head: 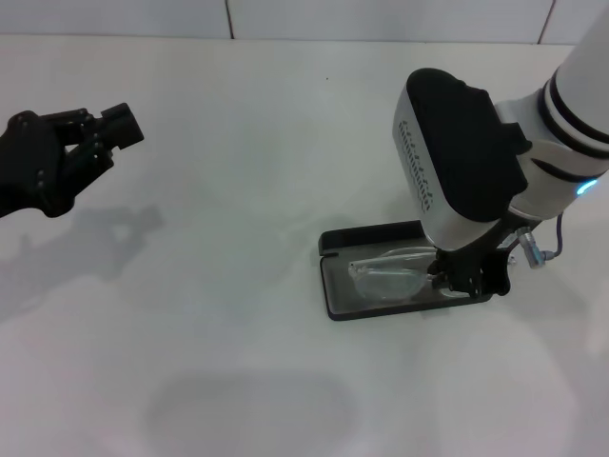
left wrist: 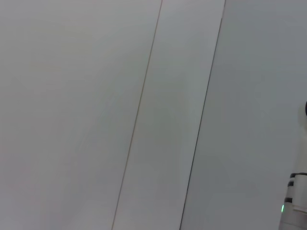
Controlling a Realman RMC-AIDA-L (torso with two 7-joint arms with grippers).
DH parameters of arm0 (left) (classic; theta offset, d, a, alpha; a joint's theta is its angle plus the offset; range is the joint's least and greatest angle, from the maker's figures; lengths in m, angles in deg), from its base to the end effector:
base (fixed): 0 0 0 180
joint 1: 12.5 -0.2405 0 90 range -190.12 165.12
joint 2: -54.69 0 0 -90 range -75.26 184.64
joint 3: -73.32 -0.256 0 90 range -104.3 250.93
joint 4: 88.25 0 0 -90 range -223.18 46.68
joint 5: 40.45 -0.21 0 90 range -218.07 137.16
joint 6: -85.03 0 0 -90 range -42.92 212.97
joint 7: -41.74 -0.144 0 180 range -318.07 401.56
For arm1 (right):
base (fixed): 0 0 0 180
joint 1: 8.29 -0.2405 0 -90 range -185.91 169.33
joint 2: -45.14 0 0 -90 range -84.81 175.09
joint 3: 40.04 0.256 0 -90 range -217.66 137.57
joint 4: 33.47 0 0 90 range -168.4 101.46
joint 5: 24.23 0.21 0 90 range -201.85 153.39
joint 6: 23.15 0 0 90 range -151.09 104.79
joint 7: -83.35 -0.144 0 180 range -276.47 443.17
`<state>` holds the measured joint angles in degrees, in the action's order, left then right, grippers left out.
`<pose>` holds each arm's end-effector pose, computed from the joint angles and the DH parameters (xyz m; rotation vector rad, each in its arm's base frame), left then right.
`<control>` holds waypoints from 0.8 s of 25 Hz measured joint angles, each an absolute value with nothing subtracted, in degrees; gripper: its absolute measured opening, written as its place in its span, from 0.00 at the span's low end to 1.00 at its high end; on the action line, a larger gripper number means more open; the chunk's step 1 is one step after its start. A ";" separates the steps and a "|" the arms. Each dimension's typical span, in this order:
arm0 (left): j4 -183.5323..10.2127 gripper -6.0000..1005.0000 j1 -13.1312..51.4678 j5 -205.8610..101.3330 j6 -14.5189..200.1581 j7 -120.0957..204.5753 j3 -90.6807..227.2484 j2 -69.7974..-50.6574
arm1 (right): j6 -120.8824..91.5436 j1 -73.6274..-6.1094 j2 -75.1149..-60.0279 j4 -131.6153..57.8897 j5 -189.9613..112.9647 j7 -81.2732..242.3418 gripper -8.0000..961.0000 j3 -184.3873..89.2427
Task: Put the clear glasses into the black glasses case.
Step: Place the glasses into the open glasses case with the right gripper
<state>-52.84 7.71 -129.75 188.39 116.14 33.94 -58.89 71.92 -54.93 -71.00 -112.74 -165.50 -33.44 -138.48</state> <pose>-0.2798 0.2886 0.0729 -2.4509 -0.5009 -1.1893 0.0988 0.3347 -0.0394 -2.9851 -0.4054 -0.8514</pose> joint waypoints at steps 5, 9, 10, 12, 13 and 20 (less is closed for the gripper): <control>-52.84 0.12 7.58 -129.75 188.36 116.12 33.95 -58.87 | 71.35 -54.81 -70.95 -112.42 -165.42 -31.34 0.07 -138.18; -52.83 0.12 7.58 -129.75 188.30 116.10 33.94 -58.86 | 70.89 -54.76 -70.94 -111.77 -165.39 -30.24 0.07 -138.07; -52.83 0.12 7.59 -129.75 188.28 116.10 33.94 -58.86 | 70.72 -54.74 -70.95 -111.61 -165.39 -30.05 0.07 -138.07; -52.83 0.12 7.60 -129.75 188.24 116.11 33.94 -58.88 | 70.26 -54.68 -70.95 -111.03 -165.46 -29.34 0.08 -138.05; -52.83 0.12 7.61 -129.75 188.22 116.13 33.94 -58.91 | 69.98 -54.64 -70.93 -110.73 -165.47 -28.94 0.08 -138.04; -52.98 0.12 7.62 -129.80 188.16 116.15 33.94 -58.95 | 68.68 -54.21 -70.98 -110.10 -165.58 -27.16 0.08 -138.54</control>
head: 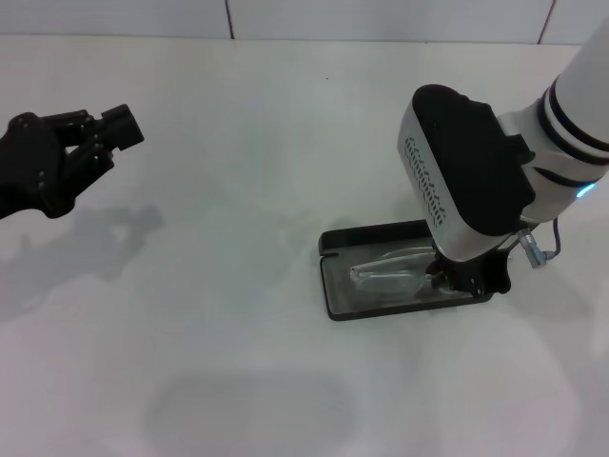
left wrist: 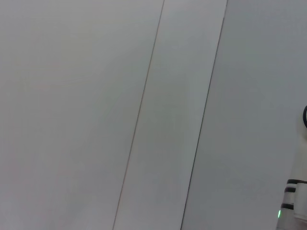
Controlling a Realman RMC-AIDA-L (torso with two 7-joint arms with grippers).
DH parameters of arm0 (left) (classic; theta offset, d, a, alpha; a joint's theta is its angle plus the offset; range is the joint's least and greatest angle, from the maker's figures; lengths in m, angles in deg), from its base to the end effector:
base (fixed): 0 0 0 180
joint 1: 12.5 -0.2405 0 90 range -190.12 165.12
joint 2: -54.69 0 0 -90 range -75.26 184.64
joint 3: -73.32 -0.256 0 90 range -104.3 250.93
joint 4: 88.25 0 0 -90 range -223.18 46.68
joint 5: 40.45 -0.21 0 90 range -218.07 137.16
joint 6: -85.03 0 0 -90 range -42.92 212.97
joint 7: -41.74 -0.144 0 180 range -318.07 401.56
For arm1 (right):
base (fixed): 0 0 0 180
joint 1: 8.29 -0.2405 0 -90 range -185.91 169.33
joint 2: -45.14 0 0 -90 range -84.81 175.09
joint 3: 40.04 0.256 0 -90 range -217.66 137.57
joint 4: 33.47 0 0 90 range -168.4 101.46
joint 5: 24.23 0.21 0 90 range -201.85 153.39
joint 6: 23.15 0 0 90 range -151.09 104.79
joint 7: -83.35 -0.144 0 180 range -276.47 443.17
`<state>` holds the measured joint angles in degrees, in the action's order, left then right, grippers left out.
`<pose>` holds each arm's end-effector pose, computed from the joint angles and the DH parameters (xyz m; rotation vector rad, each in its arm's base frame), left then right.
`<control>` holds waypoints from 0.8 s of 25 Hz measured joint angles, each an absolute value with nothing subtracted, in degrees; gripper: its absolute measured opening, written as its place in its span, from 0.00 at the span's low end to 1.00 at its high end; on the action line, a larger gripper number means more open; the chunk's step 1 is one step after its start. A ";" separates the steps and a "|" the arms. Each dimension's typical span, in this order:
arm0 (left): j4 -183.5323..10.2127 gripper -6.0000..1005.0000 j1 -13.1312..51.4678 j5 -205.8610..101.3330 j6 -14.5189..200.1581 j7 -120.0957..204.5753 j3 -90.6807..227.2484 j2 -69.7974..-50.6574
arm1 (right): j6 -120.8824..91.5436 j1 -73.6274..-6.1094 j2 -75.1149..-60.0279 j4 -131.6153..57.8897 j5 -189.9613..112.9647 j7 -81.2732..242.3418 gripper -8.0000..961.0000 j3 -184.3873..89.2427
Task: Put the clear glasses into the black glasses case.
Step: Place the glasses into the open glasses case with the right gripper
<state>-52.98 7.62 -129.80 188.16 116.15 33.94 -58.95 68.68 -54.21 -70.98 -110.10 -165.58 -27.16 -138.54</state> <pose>-0.2807 0.2883 0.0721 -2.4478 -0.5090 -1.1874 0.1088 0.3404 -0.0442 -2.9810 -0.5173 -0.8385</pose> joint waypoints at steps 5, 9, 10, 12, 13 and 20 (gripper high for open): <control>-53.35 0.12 7.63 -129.84 188.16 116.14 33.94 -59.05 | 68.17 -54.17 -70.97 -109.70 -165.61 -26.89 0.08 -138.59; -53.44 0.12 7.62 -129.84 188.17 116.08 33.94 -59.05 | 67.95 -54.13 -70.96 -109.20 -165.46 -26.83 0.08 -138.61; -53.44 0.12 7.62 -129.84 188.17 116.07 33.94 -59.05 | 67.83 -54.13 -70.96 -109.02 -165.48 -26.82 0.08 -138.62; -53.44 0.12 7.63 -129.83 188.18 116.04 33.94 -59.04 | 67.49 -54.13 -70.96 -108.79 -165.55 -26.81 0.08 -138.64; -53.45 0.12 7.62 -129.83 188.19 116.03 33.94 -59.04 | 67.33 -54.13 -70.96 -108.69 -165.59 -26.81 0.09 -138.64; -53.45 0.12 7.55 -129.84 188.21 116.01 33.94 -59.04 | 66.51 -54.20 -70.96 -108.42 -165.73 -26.85 0.09 -138.60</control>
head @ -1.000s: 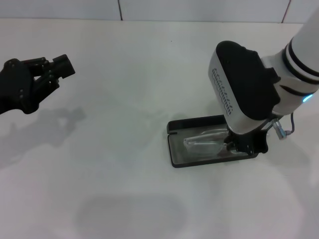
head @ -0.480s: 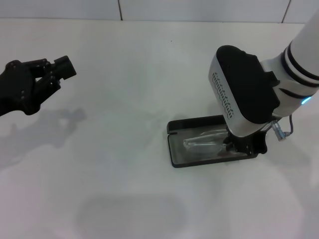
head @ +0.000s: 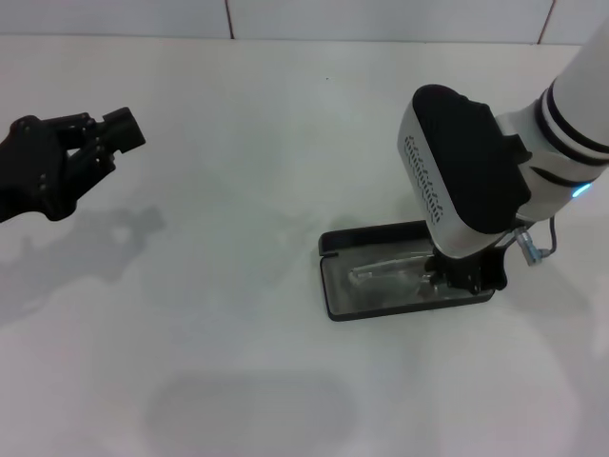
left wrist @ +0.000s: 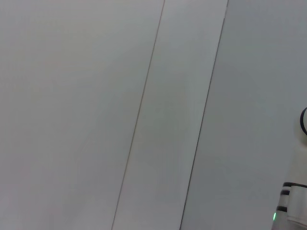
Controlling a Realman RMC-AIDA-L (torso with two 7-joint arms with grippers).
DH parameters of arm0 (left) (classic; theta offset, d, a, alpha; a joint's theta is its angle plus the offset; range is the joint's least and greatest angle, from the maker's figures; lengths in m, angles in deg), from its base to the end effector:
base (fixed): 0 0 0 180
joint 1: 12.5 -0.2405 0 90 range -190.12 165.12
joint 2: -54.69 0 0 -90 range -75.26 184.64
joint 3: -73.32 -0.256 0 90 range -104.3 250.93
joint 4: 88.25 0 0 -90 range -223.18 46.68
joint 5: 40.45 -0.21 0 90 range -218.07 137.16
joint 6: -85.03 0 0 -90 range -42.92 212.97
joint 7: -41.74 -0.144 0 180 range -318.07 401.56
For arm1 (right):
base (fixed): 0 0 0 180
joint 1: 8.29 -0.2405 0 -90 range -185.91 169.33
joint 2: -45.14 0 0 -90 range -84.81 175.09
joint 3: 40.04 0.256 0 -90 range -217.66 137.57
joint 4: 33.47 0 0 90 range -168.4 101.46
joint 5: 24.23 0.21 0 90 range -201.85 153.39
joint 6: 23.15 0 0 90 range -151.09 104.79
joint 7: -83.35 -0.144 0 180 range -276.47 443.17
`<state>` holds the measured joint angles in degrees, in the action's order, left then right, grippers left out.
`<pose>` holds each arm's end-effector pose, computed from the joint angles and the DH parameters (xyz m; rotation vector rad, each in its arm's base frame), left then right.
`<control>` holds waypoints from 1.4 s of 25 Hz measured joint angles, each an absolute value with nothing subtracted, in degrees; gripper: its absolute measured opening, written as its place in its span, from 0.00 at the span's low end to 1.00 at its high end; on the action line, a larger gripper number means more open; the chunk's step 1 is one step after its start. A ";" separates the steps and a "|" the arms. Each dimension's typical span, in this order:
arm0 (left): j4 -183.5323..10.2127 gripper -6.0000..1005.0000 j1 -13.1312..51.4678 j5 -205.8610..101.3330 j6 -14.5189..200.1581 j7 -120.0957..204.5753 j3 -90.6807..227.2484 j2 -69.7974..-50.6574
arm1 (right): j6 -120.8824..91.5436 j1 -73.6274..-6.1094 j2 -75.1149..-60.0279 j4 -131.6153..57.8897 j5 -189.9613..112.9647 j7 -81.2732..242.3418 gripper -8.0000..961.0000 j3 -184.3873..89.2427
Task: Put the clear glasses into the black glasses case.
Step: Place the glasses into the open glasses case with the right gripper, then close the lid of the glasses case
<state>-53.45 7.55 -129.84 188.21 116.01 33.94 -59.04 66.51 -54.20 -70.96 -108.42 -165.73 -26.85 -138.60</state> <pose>-0.2814 0.2872 0.0703 -2.4464 -0.5179 -1.1929 0.1128 0.3451 -0.0470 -2.9693 -0.5022 -0.8271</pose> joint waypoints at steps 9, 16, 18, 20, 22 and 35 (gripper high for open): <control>-53.45 0.12 7.09 -129.84 188.25 115.87 33.94 -59.04 | 65.72 -54.13 -70.96 -109.25 -165.40 -26.98 0.13 -138.05; -53.45 0.12 6.84 -129.61 188.49 116.13 33.94 -58.96 | 67.11 -52.70 -70.96 -114.60 -165.14 -28.79 0.13 -137.95; -53.45 0.12 6.83 -129.52 188.58 116.15 33.94 -58.95 | 68.04 -51.73 -70.96 -116.86 -165.10 -29.85 0.13 -137.95; -53.45 0.12 6.83 -129.49 188.63 116.15 33.94 -58.94 | 69.05 -51.10 -70.96 -118.37 -165.03 -31.07 0.13 -137.94; -53.45 0.12 6.83 -129.48 188.65 116.16 33.94 -58.87 | 70.49 -50.27 -70.96 -119.96 -164.99 -32.94 0.13 -137.90; -53.45 0.12 8.08 -129.80 188.65 116.00 33.58 -58.81 | 74.83 -42.11 -70.79 -128.46 -174.11 -41.45 0.13 -136.97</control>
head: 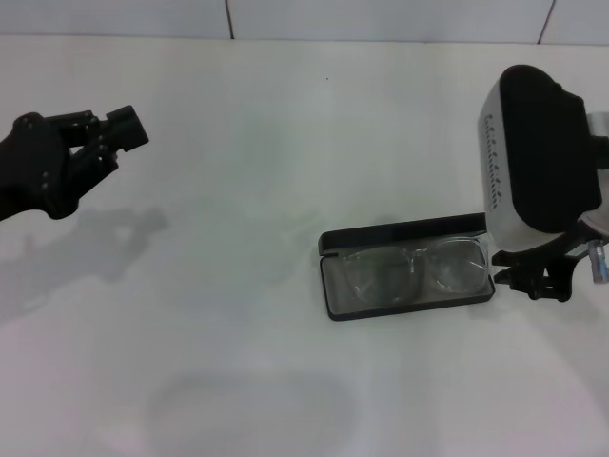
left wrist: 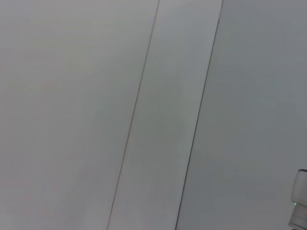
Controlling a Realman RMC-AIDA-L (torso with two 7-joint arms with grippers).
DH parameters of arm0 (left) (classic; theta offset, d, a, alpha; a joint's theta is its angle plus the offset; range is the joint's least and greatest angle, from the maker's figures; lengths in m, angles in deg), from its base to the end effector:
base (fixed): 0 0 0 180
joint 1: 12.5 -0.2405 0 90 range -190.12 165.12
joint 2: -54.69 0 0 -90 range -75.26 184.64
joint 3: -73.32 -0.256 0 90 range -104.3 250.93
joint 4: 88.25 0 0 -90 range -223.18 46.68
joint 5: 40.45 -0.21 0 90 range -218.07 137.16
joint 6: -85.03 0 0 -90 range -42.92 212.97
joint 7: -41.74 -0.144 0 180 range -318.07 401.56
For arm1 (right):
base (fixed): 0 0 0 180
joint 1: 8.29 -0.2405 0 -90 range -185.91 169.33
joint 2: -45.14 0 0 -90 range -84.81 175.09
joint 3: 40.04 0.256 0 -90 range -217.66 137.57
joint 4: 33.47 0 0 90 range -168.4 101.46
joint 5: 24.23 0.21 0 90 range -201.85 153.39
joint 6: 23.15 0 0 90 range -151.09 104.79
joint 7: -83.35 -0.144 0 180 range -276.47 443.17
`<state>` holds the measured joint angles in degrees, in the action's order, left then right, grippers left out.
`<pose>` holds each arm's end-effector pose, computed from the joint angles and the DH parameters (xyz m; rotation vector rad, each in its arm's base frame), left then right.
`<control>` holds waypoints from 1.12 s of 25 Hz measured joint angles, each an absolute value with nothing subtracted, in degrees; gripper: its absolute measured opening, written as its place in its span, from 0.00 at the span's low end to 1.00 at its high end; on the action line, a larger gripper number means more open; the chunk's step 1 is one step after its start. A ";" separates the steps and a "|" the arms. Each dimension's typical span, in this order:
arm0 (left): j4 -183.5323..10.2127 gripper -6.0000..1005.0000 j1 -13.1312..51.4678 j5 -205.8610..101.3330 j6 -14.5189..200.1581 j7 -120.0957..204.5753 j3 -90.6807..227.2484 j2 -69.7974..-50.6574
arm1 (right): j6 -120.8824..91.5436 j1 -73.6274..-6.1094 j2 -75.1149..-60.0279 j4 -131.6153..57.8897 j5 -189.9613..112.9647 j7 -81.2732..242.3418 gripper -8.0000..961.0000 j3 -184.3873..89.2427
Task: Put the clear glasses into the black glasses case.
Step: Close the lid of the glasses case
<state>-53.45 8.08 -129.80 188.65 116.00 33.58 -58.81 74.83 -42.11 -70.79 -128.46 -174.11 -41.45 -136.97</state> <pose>-0.2783 0.2889 0.0709 -2.4629 -0.5008 -1.1972 0.1305 0.3160 -0.0035 -2.8160 -0.1318 -0.8513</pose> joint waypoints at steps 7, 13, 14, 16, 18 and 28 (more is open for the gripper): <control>-53.45 0.12 9.01 -130.08 188.65 116.21 33.50 -59.00 | 70.11 -40.51 -70.75 -125.80 -177.28 -41.07 0.13 -137.41; -53.55 0.12 9.16 -130.51 188.54 116.25 33.50 -59.06 | 64.98 -40.48 -70.69 -121.16 -178.55 -39.61 0.13 -137.51; -53.55 0.12 9.18 -130.63 188.51 116.27 33.50 -59.06 | 64.06 -40.45 -70.69 -120.49 -178.59 -39.23 0.13 -137.53; -53.55 0.12 9.21 -130.70 188.45 116.29 33.50 -59.06 | 62.57 -40.43 -70.71 -119.37 -178.60 -38.57 0.13 -137.57; -53.55 0.12 9.24 -130.71 188.40 116.42 33.50 -59.10 | 61.43 -40.58 -70.79 -118.09 -178.48 -37.98 0.13 -137.64; -53.53 0.12 9.30 -130.72 188.37 116.87 33.50 -59.13 | 57.61 -41.20 -70.94 -114.97 -177.12 -35.80 0.13 -138.79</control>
<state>-53.53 9.30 -130.72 188.37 116.87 33.50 -59.13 57.61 -41.20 -70.94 -114.97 -177.12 -35.80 -138.79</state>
